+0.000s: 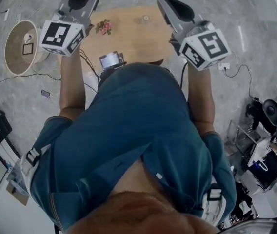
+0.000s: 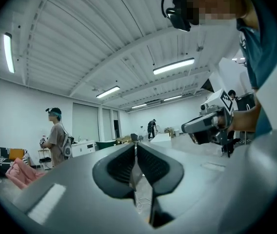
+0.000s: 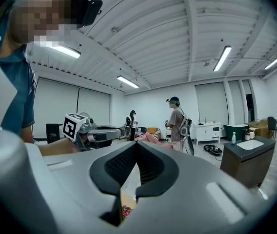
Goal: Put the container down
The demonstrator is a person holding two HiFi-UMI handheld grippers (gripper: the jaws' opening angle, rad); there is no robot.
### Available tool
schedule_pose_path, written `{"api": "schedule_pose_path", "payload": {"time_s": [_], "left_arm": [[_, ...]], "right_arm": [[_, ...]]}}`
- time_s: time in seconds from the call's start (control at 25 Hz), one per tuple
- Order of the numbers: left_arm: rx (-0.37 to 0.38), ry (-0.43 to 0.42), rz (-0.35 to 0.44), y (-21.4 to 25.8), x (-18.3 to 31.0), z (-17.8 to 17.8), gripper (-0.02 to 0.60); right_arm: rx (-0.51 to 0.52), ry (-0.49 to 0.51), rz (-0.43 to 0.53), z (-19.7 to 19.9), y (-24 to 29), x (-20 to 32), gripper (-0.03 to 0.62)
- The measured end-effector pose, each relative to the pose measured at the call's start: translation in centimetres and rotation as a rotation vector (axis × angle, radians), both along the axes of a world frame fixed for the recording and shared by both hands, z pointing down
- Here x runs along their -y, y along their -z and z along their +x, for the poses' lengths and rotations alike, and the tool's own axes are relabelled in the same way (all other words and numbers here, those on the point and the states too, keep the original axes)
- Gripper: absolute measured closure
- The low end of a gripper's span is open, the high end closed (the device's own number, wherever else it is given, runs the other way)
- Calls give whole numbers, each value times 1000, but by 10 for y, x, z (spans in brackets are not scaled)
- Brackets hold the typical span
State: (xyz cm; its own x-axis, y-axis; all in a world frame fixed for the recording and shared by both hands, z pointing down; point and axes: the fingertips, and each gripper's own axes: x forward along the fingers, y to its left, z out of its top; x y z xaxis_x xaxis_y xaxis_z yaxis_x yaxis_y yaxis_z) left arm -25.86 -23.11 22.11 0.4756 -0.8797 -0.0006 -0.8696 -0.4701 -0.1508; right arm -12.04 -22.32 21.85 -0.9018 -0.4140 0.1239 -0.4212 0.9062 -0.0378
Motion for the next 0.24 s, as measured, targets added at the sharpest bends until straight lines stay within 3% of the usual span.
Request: {"api": "schedule_pose_path", "payload": {"time_s": [0.24], "left_arm": [[1,-39,36,17,-5,12,568]], "right_arm": [[3,23,13,-4,11,-11,588]]}}
